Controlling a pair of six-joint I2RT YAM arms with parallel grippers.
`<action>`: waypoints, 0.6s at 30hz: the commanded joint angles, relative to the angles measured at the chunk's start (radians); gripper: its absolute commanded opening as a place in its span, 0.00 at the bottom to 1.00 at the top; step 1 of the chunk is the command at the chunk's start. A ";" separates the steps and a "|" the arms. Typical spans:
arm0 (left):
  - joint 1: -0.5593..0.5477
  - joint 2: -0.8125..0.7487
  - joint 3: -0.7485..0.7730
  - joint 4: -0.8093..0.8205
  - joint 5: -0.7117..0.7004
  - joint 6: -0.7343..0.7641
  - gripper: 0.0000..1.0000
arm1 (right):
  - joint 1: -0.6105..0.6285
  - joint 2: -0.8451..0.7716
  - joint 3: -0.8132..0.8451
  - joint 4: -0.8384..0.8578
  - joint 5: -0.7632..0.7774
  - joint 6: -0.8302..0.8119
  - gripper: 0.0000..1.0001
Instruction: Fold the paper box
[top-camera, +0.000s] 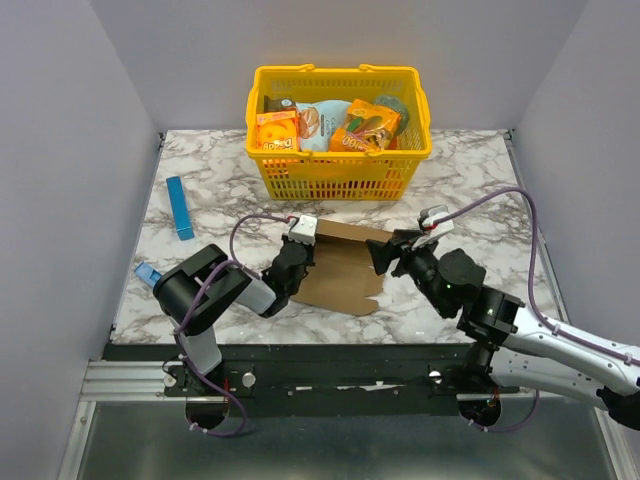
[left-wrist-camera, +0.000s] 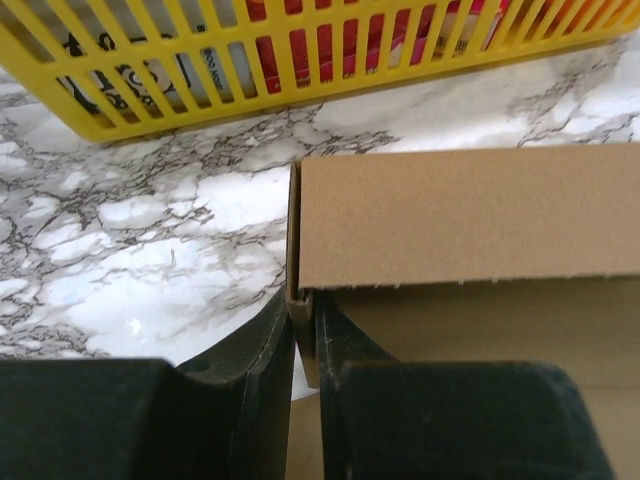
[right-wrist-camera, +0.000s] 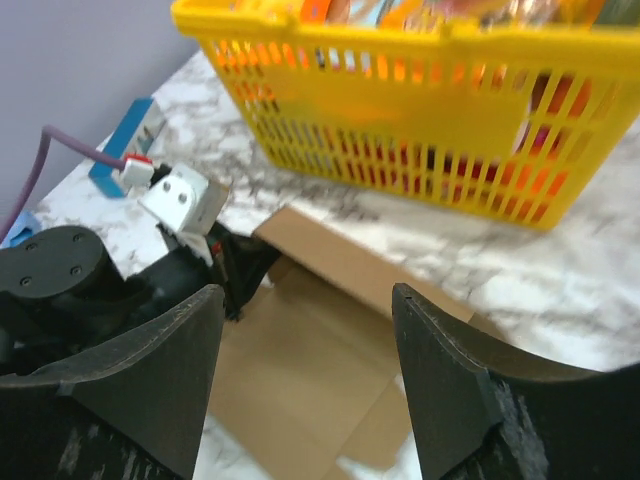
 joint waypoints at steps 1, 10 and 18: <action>-0.014 -0.013 -0.034 -0.012 -0.041 -0.005 0.23 | -0.073 0.023 0.024 -0.251 -0.139 0.462 0.75; -0.012 -0.088 -0.080 -0.008 0.057 -0.061 0.67 | -0.288 0.141 0.066 -0.252 -0.377 0.513 0.75; -0.003 -0.163 -0.067 -0.189 0.115 -0.111 0.99 | -0.443 0.244 0.136 -0.278 -0.463 0.466 0.73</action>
